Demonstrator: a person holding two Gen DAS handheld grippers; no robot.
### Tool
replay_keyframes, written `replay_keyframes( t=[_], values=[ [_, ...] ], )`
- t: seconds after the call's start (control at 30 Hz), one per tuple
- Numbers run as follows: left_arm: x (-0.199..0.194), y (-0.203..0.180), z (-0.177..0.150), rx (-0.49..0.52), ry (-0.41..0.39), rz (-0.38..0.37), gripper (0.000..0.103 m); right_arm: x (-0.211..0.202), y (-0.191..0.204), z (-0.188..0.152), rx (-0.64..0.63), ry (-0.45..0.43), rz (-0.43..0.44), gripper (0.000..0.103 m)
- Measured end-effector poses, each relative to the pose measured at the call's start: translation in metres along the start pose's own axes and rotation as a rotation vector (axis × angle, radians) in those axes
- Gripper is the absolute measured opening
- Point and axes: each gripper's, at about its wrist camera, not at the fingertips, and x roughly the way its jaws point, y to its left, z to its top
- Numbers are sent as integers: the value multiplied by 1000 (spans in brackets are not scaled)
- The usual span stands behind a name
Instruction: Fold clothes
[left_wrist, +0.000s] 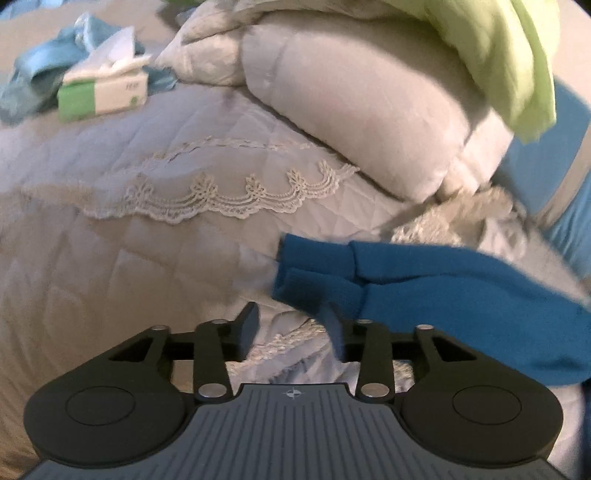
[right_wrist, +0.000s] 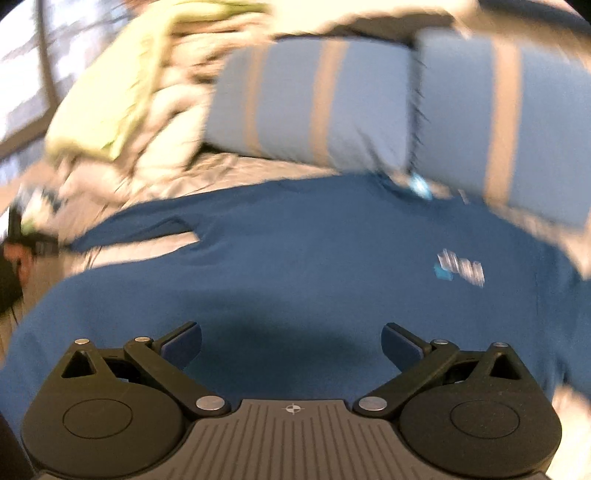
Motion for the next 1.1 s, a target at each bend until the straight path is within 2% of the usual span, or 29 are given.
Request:
replay_keyframes(
  t=[0.07,0.17,0.23,0.3,0.4,0.53,0.6,0.63,0.7,0.93,1.1],
  values=[
    [-2,10,2,-70,6,-37,60,3,14,4,-106,-14,-19,103],
    [-4,26,3,-195,18,-97,62,10,21,6,-176,-1,-17,103],
    [5,46,-4,-391,36,-165,61,15,20,7,-177,14,-5,103],
    [15,57,-11,-500,39,-207,60,19,16,7,-154,28,6,103],
    [27,62,-17,-564,34,-232,58,17,12,6,-124,28,8,103],
    [39,59,-18,-626,21,-299,47,13,8,5,-111,32,-6,103],
    [42,55,-13,-619,13,-295,31,11,6,2,-111,38,-9,103],
    [43,53,-10,-611,15,-290,20,11,4,1,-101,41,-7,103],
    [42,47,-1,-581,19,-263,13,11,-1,0,-72,44,-4,103],
    [18,2,45,-263,-32,-135,10,14,-14,-1,4,43,12,103],
    [-12,-46,67,-74,-124,-81,10,15,-15,-2,4,44,10,103]
  ],
)
